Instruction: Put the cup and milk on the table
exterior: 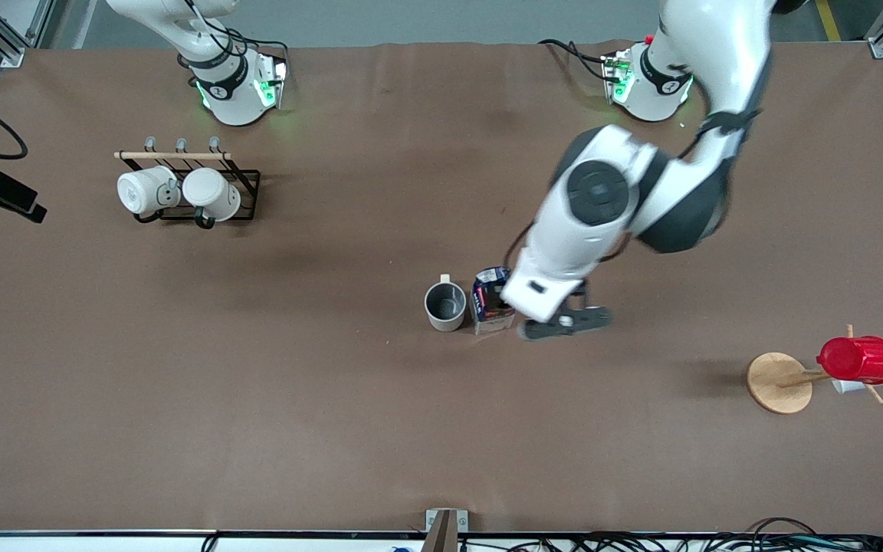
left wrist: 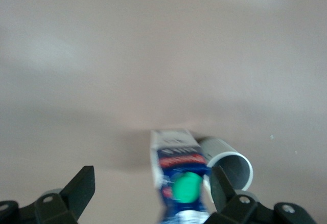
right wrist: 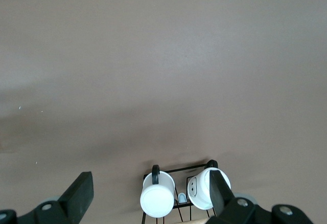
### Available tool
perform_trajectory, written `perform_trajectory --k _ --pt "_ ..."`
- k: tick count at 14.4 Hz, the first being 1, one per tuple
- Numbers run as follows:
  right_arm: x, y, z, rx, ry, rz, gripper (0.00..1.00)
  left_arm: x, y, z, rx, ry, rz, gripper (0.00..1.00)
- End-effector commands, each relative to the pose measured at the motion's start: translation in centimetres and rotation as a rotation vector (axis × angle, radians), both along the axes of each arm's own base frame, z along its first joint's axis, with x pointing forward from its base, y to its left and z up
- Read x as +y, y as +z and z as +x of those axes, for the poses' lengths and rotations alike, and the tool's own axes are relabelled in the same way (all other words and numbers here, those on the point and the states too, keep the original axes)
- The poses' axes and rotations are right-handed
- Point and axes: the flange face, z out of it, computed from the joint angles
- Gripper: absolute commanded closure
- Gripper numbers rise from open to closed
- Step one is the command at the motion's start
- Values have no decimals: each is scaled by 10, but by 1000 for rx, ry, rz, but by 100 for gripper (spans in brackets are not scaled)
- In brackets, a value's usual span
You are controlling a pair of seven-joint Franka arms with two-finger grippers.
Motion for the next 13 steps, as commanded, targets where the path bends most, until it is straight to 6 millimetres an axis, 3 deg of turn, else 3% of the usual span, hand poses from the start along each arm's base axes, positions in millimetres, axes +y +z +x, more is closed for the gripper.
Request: perform_trajectory --k 1,3,6,12,13 --pt "2 1 -10 -8 2 16 0 90 76 -3 -16 7 54 0" --pt "0 1 -10 -6 -1 18 0 152 114 -5 -17 -65 85 0" --pt "1 2 -10 -8 2 18 0 212 151 -23 22 -143 116 0" --pt "5 2 -10 -6 10 18 0 283 168 -65 53 -283 163 0" --pt "5 2 -11 -5 10 18 0 286 168 -77 60 -295 167 0"
